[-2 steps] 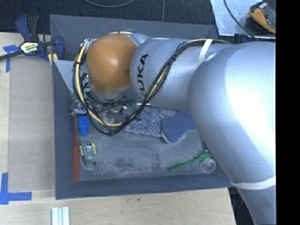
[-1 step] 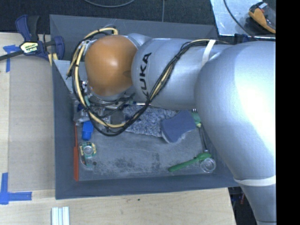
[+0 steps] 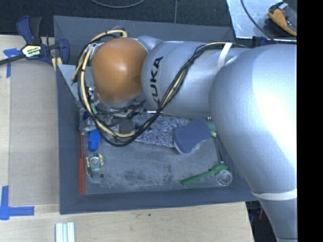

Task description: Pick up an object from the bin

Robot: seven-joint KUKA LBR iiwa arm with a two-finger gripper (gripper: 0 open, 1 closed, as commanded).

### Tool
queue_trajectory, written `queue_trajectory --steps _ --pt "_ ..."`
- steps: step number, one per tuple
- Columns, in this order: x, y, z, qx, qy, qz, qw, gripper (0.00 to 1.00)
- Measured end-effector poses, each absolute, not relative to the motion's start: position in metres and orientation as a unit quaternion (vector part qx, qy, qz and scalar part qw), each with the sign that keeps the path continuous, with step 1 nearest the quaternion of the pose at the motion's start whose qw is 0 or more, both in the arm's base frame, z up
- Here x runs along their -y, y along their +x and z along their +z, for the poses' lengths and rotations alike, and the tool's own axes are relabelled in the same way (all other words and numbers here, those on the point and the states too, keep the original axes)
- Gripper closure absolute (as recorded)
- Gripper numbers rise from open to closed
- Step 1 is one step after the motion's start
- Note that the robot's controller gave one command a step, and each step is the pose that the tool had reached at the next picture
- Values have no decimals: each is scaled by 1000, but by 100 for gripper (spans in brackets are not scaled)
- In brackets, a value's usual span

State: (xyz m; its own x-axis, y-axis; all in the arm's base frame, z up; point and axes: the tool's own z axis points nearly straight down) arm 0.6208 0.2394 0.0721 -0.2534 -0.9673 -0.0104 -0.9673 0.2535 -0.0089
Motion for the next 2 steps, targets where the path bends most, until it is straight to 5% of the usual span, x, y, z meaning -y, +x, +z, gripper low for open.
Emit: queue_trajectory --steps 2 --pt "-239 619 143 -793 -609 1 7 100"
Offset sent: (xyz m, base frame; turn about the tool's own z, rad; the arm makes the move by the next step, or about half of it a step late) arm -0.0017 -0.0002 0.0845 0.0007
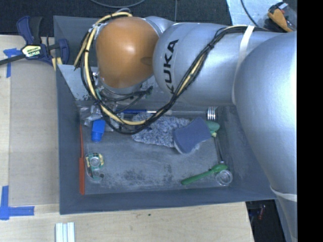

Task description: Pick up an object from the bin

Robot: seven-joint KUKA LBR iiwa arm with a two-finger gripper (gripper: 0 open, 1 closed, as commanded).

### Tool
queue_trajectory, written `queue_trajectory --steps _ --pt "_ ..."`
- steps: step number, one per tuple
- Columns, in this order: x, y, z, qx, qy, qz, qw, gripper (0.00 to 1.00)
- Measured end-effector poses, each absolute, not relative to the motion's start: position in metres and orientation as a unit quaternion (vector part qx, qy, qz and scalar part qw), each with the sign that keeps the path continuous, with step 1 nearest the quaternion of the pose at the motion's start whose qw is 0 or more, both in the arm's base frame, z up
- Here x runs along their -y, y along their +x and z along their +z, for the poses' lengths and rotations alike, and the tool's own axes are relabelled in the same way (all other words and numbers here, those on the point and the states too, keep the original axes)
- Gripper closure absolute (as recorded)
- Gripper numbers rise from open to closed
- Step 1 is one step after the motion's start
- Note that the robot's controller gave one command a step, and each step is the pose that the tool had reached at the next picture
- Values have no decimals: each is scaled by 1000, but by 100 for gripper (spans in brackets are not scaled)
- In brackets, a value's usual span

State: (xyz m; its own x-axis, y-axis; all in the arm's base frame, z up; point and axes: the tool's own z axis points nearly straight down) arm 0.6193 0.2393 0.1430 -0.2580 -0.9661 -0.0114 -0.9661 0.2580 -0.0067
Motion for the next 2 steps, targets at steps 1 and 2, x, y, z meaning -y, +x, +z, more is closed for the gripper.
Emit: queue_trajectory --steps 1,2 --pt "-239 620 166 -794 -608 1 8 100" --pt "-240 621 179 -795 -607 0 11 100"
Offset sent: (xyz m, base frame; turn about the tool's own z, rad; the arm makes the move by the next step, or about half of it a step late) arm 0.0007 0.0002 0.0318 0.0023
